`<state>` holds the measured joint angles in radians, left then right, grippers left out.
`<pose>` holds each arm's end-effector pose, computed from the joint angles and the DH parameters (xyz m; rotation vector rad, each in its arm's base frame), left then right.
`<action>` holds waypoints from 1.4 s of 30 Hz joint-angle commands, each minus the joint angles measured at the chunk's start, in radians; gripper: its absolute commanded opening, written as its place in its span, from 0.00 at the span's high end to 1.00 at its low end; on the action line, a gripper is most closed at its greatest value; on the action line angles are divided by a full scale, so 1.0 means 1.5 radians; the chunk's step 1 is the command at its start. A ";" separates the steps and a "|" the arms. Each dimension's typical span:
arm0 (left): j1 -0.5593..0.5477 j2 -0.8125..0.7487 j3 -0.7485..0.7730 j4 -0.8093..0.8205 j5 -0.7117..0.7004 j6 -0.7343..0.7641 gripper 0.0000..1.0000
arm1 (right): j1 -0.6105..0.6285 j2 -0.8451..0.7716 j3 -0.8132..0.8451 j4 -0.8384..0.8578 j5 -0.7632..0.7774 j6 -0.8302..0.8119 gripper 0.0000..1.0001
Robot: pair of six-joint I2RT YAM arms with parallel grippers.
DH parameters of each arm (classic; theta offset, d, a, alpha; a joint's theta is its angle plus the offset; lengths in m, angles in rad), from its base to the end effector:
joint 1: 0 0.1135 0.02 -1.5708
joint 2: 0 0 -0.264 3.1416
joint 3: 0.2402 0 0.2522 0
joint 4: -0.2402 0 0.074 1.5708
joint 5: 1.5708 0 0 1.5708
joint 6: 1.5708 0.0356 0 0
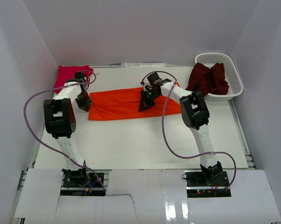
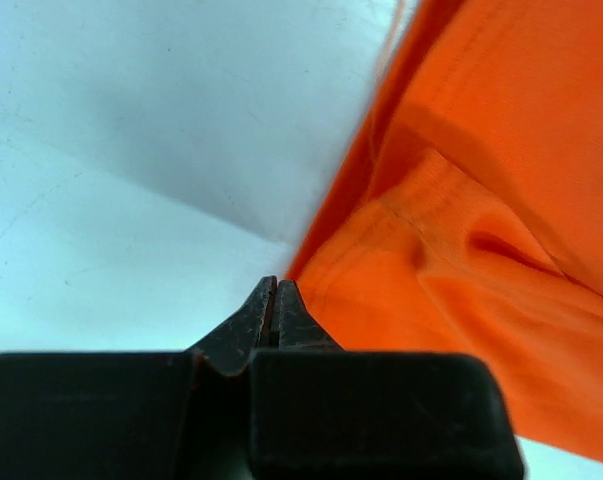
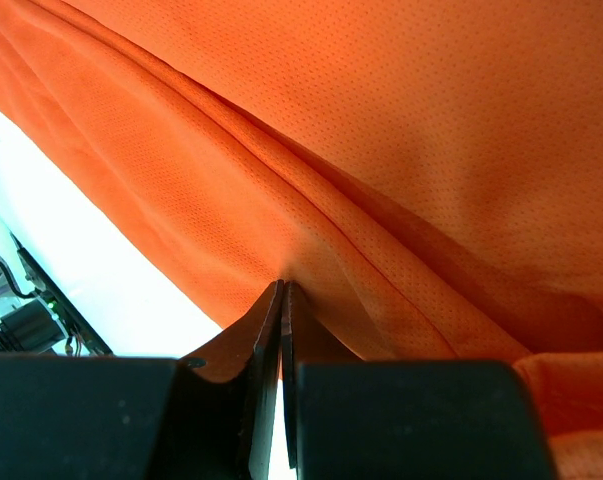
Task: Fold and stack the t-shirts
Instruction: Fold the other side of the tshirt into a rectangle
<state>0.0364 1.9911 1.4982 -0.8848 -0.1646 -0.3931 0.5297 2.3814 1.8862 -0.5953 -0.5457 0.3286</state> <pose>0.3924 0.0201 0.1844 -0.6444 2.8450 0.1867 0.4253 0.2704 0.1392 -0.4662 2.7331 0.9857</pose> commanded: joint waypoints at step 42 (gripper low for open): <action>0.009 -0.063 -0.154 0.054 0.129 0.006 0.97 | -0.002 -0.018 -0.023 -0.037 0.051 -0.026 0.92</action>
<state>0.0406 1.9057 1.2957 -0.8127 0.0502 -0.3988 0.5297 2.3718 1.8797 -0.6025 -0.5262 0.3248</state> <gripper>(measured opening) 0.039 0.078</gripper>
